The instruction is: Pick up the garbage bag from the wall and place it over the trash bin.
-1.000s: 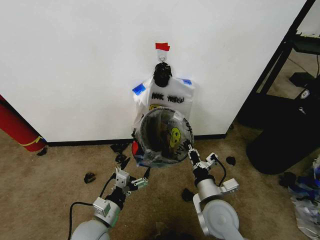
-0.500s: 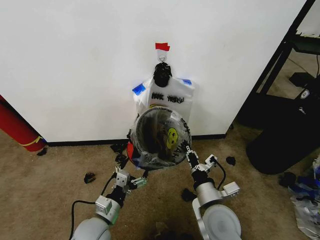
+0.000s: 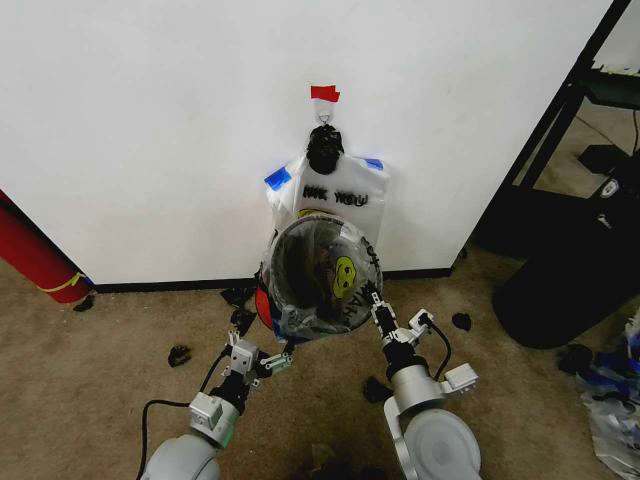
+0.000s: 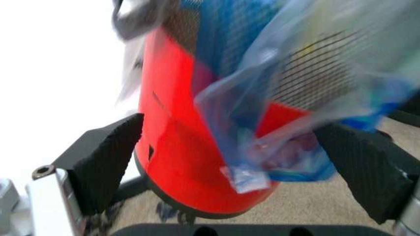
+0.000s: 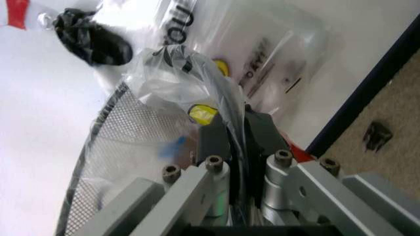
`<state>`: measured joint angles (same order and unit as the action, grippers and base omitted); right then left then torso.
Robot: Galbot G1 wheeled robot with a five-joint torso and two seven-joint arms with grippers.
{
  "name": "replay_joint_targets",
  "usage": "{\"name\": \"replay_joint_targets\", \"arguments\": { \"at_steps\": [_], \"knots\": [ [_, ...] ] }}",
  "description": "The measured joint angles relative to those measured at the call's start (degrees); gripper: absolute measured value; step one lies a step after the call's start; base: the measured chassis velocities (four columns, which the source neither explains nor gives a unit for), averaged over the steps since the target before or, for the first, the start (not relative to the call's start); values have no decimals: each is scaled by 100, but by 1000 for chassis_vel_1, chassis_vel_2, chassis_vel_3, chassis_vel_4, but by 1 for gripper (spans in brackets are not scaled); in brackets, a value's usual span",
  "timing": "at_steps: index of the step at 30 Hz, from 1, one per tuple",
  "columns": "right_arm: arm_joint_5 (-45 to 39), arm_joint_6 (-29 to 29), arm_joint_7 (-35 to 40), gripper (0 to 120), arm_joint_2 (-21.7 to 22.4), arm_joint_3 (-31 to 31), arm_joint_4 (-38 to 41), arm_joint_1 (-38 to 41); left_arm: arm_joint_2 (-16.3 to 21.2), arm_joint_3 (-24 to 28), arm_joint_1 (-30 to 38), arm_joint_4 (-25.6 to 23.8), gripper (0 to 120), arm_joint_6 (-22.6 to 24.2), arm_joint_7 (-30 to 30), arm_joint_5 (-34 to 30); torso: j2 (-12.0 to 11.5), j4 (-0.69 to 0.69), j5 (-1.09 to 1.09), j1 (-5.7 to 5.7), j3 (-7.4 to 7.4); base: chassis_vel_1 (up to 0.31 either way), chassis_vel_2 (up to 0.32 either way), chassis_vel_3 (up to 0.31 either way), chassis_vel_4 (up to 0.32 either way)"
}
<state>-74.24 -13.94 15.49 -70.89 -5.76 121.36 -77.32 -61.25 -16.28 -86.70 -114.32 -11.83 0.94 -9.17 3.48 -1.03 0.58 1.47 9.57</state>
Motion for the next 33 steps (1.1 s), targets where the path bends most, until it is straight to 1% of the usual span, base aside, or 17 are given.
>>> {"name": "replay_joint_targets", "arguments": {
  "at_steps": [1,5,6,7,9,10,11,13,16,17,18,19,22,24,30,33],
  "knots": [
    [-3,-4,0,1,0,-14,-52,38,23,-39,-19,11,100,-88,103,52,0,-1,1,0,0,0,0,0,0],
    [-32,-8,44,1,-4,-74,-227,206,180,-281,-86,109,100,-578,861,113,0,0,0,0,0,0,0,0,0],
    [-32,-8,44,1,-4,-74,-227,206,180,-281,-86,109,100,-578,861,113,0,0,0,0,0,0,0,0,0],
    [-24,-7,77,1,-1,-78,-256,235,197,-340,-86,148,100,-703,1050,107,0,0,0,0,0,0,0,0,0],
    [32,34,229,1,15,-84,-272,268,197,-459,-78,233,100,-916,1344,113,0,-1,0,0,0,0,0,0,0],
    [99,112,426,1,27,-89,-268,276,176,-550,-76,289,100,-1028,1409,187,0,-1,0,0,0,0,0,0,0],
    [181,236,688,1,39,-94,-237,275,130,-650,-80,331,100,-1087,1285,424,0,-1,0,0,0,0,0,0,0],
    [212,284,771,1,41,-95,-225,276,105,-686,-83,345,100,-1098,1210,538,0,-1,0,0,0,0,0,0,0],
    [486,757,1584,1,57,-146,-122,222,-151,-1040,-160,447,100,-1118,448,1650,0,0,0,0,0,0,0,0,0],
    [563,917,1825,1,73,-155,-112,183,-233,-1126,-235,471,100,-1038,104,1940,0,0,1,0,0,0,0,0,0],
    [638,1055,2006,1,93,-160,-113,147,-280,-1171,-308,490,100,-928,-185,2078,0,0,0,0,0,0,0,0,0],
    [638,1055,2006,1,93,-160,-113,147,-280,-1171,-308,490,100,-928,-185,2078,0,0,0,0,0,0,0,0,0],
    [682,1242,2202,1,116,-180,-149,132,-374,-1225,-355,514,100,-708,-651,2177,0,0,0,0,0,0,0,0,0],
    [664,1431,2332,1,112,-183,-157,159,-430,-1212,-352,493,100,-602,-800,2183,0,-1,1,0,0,0,0,0,0],
    [679,1649,2375,1,87,-140,-288,243,-509,-1057,-352,381,100,-516,-847,2175,1,0,0,0,0,0,0,0,0],
    [790,1771,2150,1,130,-113,-457,229,-569,-973,-364,308,100,-514,-847,2175,2,0,0,0,0,0,0,0,0]
  ]
}}
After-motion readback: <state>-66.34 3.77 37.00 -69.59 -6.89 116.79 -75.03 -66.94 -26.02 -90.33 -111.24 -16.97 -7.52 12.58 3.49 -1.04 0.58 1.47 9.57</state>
